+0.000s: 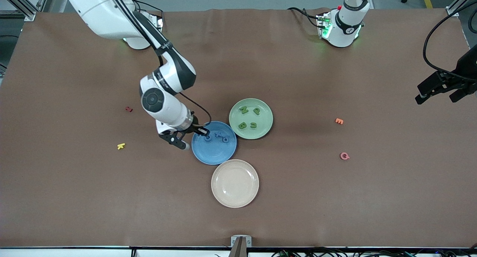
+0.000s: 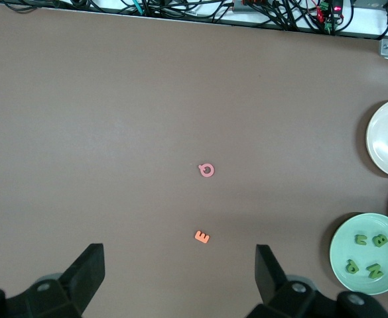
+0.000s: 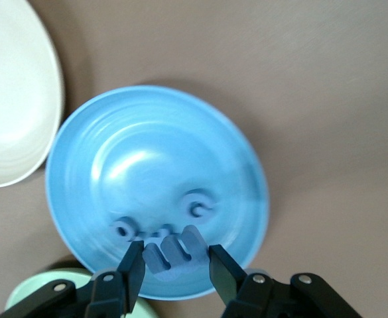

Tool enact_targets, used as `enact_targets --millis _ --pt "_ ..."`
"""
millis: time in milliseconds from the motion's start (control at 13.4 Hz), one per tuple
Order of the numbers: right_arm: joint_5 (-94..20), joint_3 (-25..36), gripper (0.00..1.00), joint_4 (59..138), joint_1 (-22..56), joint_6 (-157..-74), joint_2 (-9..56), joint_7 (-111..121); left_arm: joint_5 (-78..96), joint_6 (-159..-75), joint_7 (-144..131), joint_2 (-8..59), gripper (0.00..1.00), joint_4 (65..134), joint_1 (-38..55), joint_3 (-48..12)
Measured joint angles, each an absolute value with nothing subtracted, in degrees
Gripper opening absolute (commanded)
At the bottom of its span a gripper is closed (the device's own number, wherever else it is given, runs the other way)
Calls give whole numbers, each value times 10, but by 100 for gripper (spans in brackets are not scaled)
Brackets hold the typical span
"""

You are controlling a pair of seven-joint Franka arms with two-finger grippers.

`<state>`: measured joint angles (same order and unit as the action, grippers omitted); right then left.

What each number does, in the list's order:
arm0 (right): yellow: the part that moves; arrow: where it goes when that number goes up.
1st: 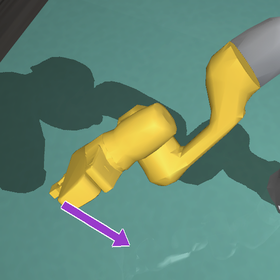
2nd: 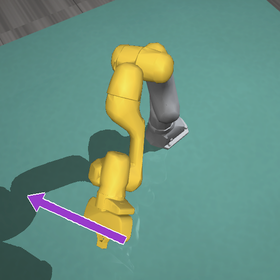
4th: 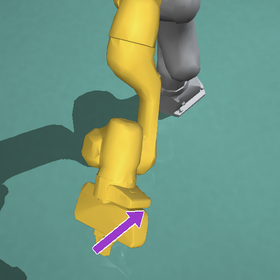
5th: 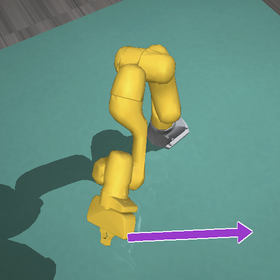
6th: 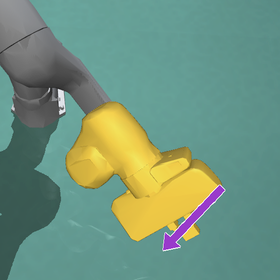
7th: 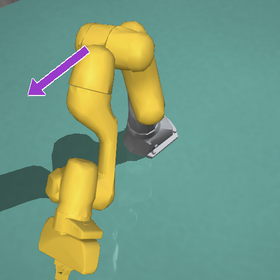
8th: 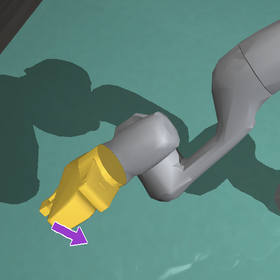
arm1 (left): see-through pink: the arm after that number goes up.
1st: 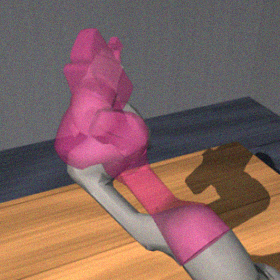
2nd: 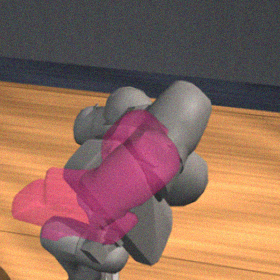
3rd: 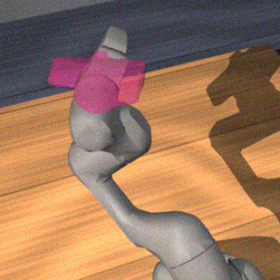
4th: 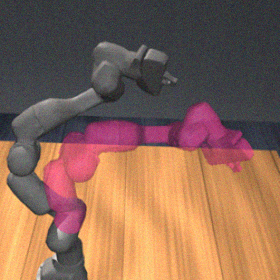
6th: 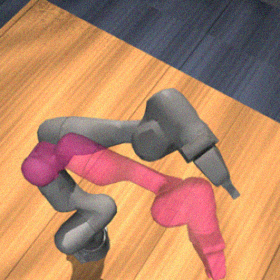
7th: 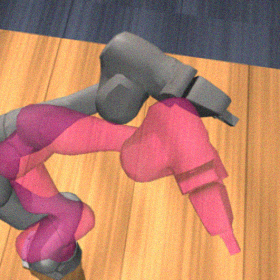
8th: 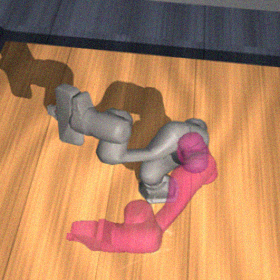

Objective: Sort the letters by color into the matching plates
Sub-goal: 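Carry the blue m with the right gripper over the blue plate, then lower the blue m onto the blue plate and open the right gripper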

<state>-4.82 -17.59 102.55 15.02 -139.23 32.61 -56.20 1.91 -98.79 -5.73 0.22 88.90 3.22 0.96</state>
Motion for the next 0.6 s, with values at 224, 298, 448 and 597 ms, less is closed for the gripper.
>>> enact_targets --millis 224,298,448,597 --pt "-48 -159 1 974 180 -1395 369 -585 19 -987 -57 2 100 889 32 10" --pt "-48 -149 1 963 190 -1395 378 -586 19 -987 -57 2 100 889 32 10" --pt "-48 -134 1 950 202 -1395 390 -587 19 -987 -57 3 100 889 32 10" --pt "-48 -129 1 943 205 -1395 396 -588 19 -987 -57 3 100 889 32 10"
